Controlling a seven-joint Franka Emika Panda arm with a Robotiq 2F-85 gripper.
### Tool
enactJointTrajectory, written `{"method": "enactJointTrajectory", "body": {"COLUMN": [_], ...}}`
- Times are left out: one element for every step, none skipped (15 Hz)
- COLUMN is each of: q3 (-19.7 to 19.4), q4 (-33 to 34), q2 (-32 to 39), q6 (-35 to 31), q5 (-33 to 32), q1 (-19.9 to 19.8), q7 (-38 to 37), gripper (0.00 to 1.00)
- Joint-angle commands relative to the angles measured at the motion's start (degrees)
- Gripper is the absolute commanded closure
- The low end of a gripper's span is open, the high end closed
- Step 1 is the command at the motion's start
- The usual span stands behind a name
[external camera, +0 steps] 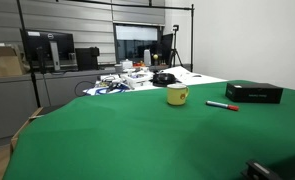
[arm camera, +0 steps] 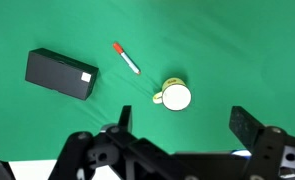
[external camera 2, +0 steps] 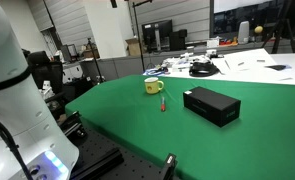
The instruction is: Put the red marker in the yellow mug
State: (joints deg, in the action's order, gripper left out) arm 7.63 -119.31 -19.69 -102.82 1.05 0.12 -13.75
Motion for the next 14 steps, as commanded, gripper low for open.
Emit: {"method": "enactJointTrajectory", "body": {"q3": [-0.8,-0.9,-0.9,-0.9,-1.0,-1.5,-2.1,-2.8,-3.4,-4.1,-4.8,-5.5,-6.3,-7.3], "q4": [0.1,0.1,0.1,0.2,0.8,1.0,1.3,1.8,2.1,2.5,2.9,3.3,3.6,4.3], "q2": [0.3,0.4,0.5,0.5,1.3,1.7,2.2,3.0,3.7,4.5,5.4,6.7,8.0,9.9], "q6": [0.1,0.0,0.0,0.0,1.5,1.7,2.0,2.1,1.9,1.6,1.3,0.6,-0.1,-0.4], "q5": [-0.3,-0.3,-0.3,-0.3,-2.0,-3.8,-4.4,-5.4,-6.6,-7.9,-8.7,-8.5,-8.0,-6.8], "q1": [0.8,0.8,0.8,0.8,1.0,1.3,1.4,1.5,1.5,1.5,1.6,1.7,1.7,1.8], "q7": [0.5,0.8,1.1,1.2,4.4,9.5,13.1,16.9,20.5,24.3,28.0,31.0,34.2,38.2], "gripper": [0.0,0.0,0.0,0.0,0.0,0.0,0.0,0.0,0.0,0.0,0.0,0.0,0.0,0.0]}}
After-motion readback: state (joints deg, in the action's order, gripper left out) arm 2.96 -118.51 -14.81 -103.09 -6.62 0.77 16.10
